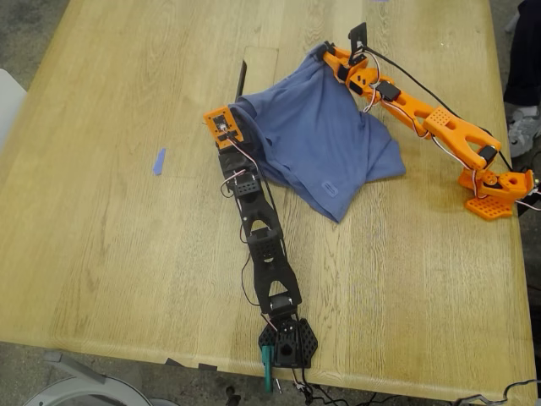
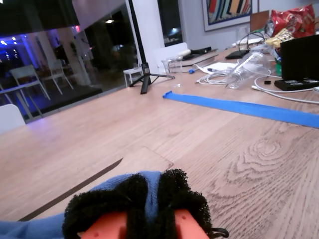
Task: Fold a T-shirt
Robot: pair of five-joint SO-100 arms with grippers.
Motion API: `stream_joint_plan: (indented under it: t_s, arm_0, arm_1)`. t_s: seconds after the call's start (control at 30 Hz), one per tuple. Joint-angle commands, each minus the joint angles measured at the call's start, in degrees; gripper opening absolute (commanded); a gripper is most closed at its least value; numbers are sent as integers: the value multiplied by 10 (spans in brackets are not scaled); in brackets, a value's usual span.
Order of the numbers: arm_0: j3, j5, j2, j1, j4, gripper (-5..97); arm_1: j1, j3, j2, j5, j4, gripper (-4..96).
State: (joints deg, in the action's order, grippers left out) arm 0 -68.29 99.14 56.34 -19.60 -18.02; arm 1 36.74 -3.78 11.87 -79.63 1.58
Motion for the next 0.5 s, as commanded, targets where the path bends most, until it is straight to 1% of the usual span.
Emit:
stream_joint_plan:
  t_s: [0.0, 0.13, 0.27, 0.47]
  arm_0:
    - [4, 2, 144, -12, 13, -2]
    - [-92, 3, 231, 9, 25, -2]
    - [-119, 2, 287, 13, 56, -2]
    - [-161, 9, 373, 40, 144, -2]
  arm_1:
    - [12, -36, 98, -2, 45, 38]
    - [4, -36, 169, -5, 142, 36]
    - [6, -35, 229, -8, 237, 35]
    - [1, -36, 294, -8, 410, 35]
